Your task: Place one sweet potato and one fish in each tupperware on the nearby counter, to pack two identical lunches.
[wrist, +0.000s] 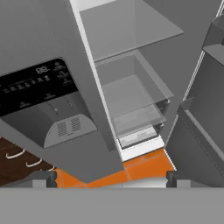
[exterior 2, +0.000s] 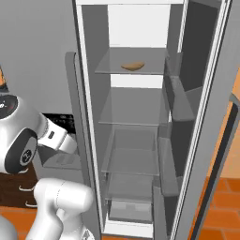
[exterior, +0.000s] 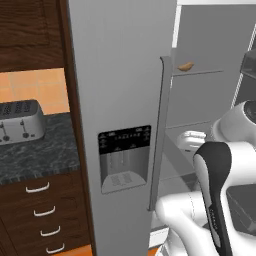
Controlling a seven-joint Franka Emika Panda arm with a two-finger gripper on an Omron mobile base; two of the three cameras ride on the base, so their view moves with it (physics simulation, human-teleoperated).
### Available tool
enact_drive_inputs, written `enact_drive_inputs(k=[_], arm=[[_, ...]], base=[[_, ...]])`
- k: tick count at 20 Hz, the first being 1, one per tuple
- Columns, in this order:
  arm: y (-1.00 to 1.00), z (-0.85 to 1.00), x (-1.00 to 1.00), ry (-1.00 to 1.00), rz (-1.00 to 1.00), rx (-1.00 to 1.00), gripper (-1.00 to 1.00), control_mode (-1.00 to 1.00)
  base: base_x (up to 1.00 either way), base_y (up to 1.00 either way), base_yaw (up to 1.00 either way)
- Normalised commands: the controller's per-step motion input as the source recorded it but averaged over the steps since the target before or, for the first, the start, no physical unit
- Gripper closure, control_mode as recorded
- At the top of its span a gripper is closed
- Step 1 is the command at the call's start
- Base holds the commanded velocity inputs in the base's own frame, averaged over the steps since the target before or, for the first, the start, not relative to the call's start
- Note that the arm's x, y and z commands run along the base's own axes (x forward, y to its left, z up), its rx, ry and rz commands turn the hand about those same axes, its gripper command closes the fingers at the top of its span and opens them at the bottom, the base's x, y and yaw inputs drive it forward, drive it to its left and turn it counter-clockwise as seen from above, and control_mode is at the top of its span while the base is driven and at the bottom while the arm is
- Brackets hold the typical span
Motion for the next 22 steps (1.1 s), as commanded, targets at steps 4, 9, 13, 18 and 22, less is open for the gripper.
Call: enact_drive_inputs(k=[4,9,13,18,22], arm=[[0.00,0.00,0.00,0.00,0.00,0.00,-1.00,1.00],[0.00,0.00,0.00,0.00,0.00,0.00,-1.00,1.00],[0.00,0.00,0.00,0.00,0.00,0.00,-1.00,1.00],[0.00,0.00,0.00,0.00,0.00,0.00,-1.00,1.00],[0.16,0.00,0.19,0.00,-0.01,0.00,-1.00,-1.00]], base=[[0.53,-0.51,0.11],[0.63,-0.28,0.09],[0.35,-0.44,0.05],[0.02,-0.41,0.01],[0.15,0.06,0.00]])
